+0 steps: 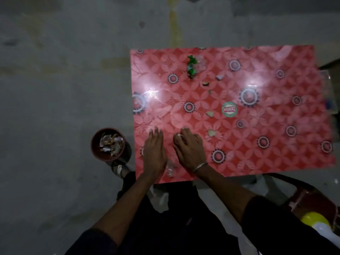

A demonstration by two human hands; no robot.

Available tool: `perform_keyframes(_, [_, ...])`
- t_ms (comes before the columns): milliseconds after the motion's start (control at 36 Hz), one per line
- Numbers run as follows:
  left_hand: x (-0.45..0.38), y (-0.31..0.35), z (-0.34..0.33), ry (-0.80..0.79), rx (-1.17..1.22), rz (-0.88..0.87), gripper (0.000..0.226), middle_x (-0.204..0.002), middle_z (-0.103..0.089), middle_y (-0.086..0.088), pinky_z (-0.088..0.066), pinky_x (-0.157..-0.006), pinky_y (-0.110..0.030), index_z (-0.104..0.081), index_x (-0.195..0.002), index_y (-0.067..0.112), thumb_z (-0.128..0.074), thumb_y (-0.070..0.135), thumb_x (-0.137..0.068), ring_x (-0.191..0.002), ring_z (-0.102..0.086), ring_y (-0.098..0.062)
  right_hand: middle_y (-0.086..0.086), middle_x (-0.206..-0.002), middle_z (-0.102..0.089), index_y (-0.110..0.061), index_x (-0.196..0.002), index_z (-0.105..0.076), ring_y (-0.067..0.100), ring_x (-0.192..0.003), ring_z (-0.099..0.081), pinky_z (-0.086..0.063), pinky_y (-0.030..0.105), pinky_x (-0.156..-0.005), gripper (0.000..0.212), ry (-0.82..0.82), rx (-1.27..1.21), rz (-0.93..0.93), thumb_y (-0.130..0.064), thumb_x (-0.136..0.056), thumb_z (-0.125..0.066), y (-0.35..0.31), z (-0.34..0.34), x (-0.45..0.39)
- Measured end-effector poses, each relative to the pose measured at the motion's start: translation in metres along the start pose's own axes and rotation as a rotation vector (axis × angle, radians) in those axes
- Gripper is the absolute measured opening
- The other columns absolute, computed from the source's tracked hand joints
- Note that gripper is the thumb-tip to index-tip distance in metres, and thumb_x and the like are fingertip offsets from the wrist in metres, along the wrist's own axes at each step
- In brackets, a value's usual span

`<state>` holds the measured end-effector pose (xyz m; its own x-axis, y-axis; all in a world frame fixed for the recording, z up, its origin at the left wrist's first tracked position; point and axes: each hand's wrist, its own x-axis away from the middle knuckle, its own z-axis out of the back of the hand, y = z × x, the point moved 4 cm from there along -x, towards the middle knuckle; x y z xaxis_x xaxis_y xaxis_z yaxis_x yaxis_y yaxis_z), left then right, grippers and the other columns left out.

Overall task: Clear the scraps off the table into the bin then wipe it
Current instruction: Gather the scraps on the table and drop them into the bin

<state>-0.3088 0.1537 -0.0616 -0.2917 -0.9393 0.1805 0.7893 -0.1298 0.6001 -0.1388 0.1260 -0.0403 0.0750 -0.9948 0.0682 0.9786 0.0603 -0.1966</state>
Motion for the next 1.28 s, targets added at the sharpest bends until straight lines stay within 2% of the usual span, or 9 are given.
perform_keyframes(83, [0.001,0.008,-0.01,-0.029,-0.153,0.007,0.061,-0.169,-0.04,-0.02,-0.036,-0.126,-0.057,-0.045,-0.159,0.004,-0.051,0.007,-0.099,-0.158,-0.037,-0.041,0.018,-0.158,-0.046,-0.02,-0.146,-0.054,0.033,-0.152,-0.035,-0.034,0.052,-0.114,0.042,-0.034,0.041,0.116,-0.037,-0.108,-0.048,0.01,-0.014,0.003])
perform_keyframes(194, [0.001,0.001,-0.017,-0.122,-0.229,0.006,0.063,-0.174,-0.028,-0.016,-0.029,-0.13,-0.057,-0.034,-0.165,0.006,-0.045,0.015,-0.104,-0.163,-0.027,-0.038,0.016,-0.165,-0.035,-0.023,-0.154,-0.045,0.031,-0.156,-0.028,-0.029,0.055,-0.119,0.048,-0.1,0.062,0.112,-0.042,-0.111,-0.037,0.035,-0.021,-0.021])
perform_keyframes(333, [-0.006,-0.003,-0.008,-0.195,-0.226,-0.025,0.065,-0.175,-0.027,-0.015,-0.03,-0.13,-0.054,-0.034,-0.166,0.008,-0.043,0.029,-0.104,-0.164,-0.024,-0.035,0.013,-0.171,-0.022,-0.022,-0.161,-0.028,0.029,-0.16,-0.015,-0.023,0.057,-0.124,0.052,-0.094,0.067,-0.146,-0.038,-0.112,-0.033,0.084,-0.006,-0.074])
perform_keyframes(472, [-0.003,0.007,0.0,-0.189,-0.2,0.009,0.068,-0.174,-0.032,-0.012,-0.031,-0.129,-0.054,-0.038,-0.164,0.01,-0.052,0.025,-0.099,-0.163,-0.027,-0.031,0.01,-0.171,-0.021,-0.023,-0.16,-0.029,0.026,-0.16,-0.015,-0.02,0.056,-0.125,0.054,-0.034,0.035,-0.369,-0.046,-0.112,-0.027,0.107,0.024,-0.094])
perform_keyframes(583, [-0.018,0.021,0.001,-0.161,-0.239,-0.02,0.066,-0.173,-0.034,-0.013,-0.026,-0.131,-0.054,-0.042,-0.162,0.009,-0.05,0.025,-0.098,-0.162,-0.029,-0.03,0.007,-0.171,-0.024,-0.022,-0.161,-0.028,0.024,-0.159,-0.016,-0.018,0.052,-0.126,0.068,0.076,-0.039,-0.543,-0.06,-0.105,-0.036,0.098,0.039,-0.064])
perform_keyframes(750, [-0.056,0.031,-0.008,-0.158,-0.32,-0.147,0.064,-0.177,-0.024,-0.012,-0.013,-0.135,-0.054,-0.029,-0.167,0.008,-0.039,0.034,-0.11,-0.166,-0.017,-0.027,0.01,-0.172,-0.017,-0.017,-0.165,-0.017,0.025,-0.16,-0.013,-0.018,0.054,-0.127,0.096,0.058,-0.102,-0.799,-0.077,-0.095,-0.043,0.088,0.002,0.024])
perform_keyframes(972, [-0.106,0.049,-0.017,-0.136,-0.46,-0.256,0.065,-0.178,-0.017,-0.015,-0.013,-0.134,-0.058,-0.023,-0.169,0.009,-0.032,0.04,-0.112,-0.167,-0.014,-0.029,0.013,-0.174,-0.005,-0.011,-0.165,-0.001,0.025,-0.162,-0.001,-0.012,0.055,-0.129,0.105,0.091,-0.124,-0.783,-0.077,-0.096,-0.043,0.111,-0.006,-0.014])
perform_keyframes(1111, [-0.112,0.06,-0.027,-0.067,-0.453,-0.185,0.062,-0.179,-0.016,-0.015,-0.011,-0.134,-0.06,-0.025,-0.168,0.009,-0.032,0.037,-0.113,-0.168,-0.011,-0.029,0.019,-0.171,-0.012,-0.01,-0.164,-0.017,0.032,-0.161,-0.007,-0.015,0.055,-0.128,0.106,0.132,-0.15,-0.657,-0.079,-0.092,-0.051,0.147,0.007,-0.078])
perform_keyframes(1278, [-0.112,0.066,-0.032,-0.027,-0.48,-0.157,0.063,-0.178,-0.019,-0.016,-0.011,-0.134,-0.058,-0.027,-0.168,0.008,-0.033,0.037,-0.112,-0.167,-0.013,-0.029,0.021,-0.171,-0.011,-0.013,-0.165,-0.019,0.033,-0.161,-0.008,-0.017,0.053,-0.127,0.107,0.12,-0.109,-0.508,-0.083,-0.089,-0.05,0.178,0.016,-0.123])
